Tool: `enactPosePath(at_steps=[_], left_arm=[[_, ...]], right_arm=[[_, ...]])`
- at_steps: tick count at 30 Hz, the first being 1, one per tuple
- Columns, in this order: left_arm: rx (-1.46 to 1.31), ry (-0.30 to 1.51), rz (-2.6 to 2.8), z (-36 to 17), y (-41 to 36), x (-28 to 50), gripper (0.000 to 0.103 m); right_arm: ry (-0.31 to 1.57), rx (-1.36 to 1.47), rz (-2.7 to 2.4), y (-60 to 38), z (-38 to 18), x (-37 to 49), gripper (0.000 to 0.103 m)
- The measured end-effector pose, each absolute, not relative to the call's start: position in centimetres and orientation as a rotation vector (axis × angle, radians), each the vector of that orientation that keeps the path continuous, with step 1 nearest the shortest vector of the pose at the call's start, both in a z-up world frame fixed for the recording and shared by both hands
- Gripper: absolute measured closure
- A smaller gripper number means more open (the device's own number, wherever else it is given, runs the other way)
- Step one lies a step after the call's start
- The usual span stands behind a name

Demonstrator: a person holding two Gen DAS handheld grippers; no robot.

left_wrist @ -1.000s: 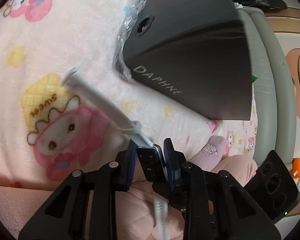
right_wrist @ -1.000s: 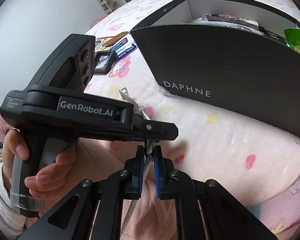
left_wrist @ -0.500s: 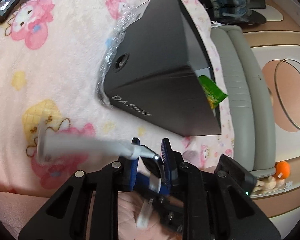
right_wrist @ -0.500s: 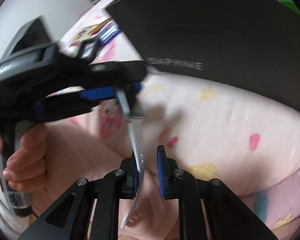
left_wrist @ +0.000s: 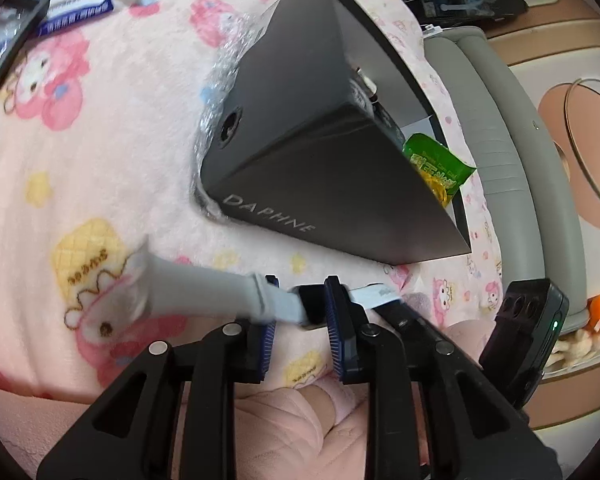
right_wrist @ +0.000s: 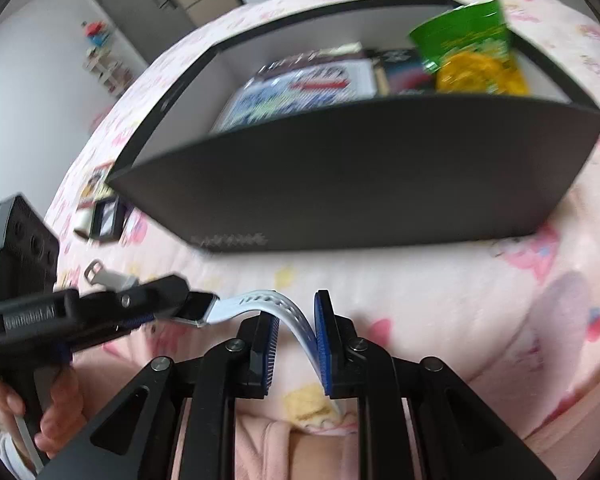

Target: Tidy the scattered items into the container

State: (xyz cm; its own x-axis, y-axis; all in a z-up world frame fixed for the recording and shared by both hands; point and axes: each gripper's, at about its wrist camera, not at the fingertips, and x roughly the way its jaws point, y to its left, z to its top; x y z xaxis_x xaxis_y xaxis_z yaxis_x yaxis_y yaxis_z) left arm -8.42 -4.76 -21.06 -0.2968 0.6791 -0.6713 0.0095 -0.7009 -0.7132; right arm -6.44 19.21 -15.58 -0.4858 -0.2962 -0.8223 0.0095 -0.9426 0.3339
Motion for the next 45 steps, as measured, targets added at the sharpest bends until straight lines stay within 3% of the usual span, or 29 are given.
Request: enactPosePath(at_steps=[4, 9, 14, 18, 22, 25, 31, 34, 38, 42, 45], left_arm=[[-1.554, -0.848, 2.066, -21.5, -4.9, -8.5, 0.081], [-1.598, -0.784, 2.149, -21.5, -4.8, -8.5, 0.083], [-1.581, -0.693, 2.28, -20.7, -4.7, -8.2, 0.082], [-1.611, -0.739, 2.223, -21.4, -5.1, -8.4, 0.082], [-1.624, -0.814, 2.175, -21.7, -6.1, -8.5, 0.079], [-1.671, -0.734, 2.184, -21.8, -5.5, -8.6, 0.076], [-1.765, -0.754, 2.181, -22.4, -5.9, -9.5, 0.068], [-1.777, -0.783, 2.133, -22.7, -5.9, -9.9, 0.064], [-1.768, -0.852, 2.108, -23.3, -5.8, -10.8, 0.064], [-1.716, -0.963, 2.121, -24.1, -6.6, -11.6, 0.064], [-1.712, -0.985, 2.127, -24.8, -7.3, -11.9, 0.071]], right_arm=[[-0.521, 1.463, -2.544, 20.5, -15.3, -6.1, 0.087], [-0.485, 1.591, -2.454, 19.6, -17.1, -5.9, 0.083], [-0.461, 1.369, -2.646, 21.4, -13.8, -5.0, 0.081], [-0.505, 1.486, -2.605, 21.5, -15.2, -5.6, 0.078], [-0.423, 1.579, -2.574, 20.3, -15.9, -5.5, 0.076], [-0.351, 1.511, -2.743, 20.4, -15.0, -5.1, 0.068], [-0.595, 1.366, -2.733, 22.8, -13.2, -3.7, 0.067], [-0.622, 1.291, -2.82, 22.8, -12.2, -4.0, 0.067], [-0.855, 1.543, -2.493, 23.2, -16.2, -6.7, 0.067], [-0.955, 1.738, -2.33, 22.4, -20.7, -7.8, 0.067], [-1.07, 1.75, -2.311, 23.0, -22.6, -8.6, 0.064]])
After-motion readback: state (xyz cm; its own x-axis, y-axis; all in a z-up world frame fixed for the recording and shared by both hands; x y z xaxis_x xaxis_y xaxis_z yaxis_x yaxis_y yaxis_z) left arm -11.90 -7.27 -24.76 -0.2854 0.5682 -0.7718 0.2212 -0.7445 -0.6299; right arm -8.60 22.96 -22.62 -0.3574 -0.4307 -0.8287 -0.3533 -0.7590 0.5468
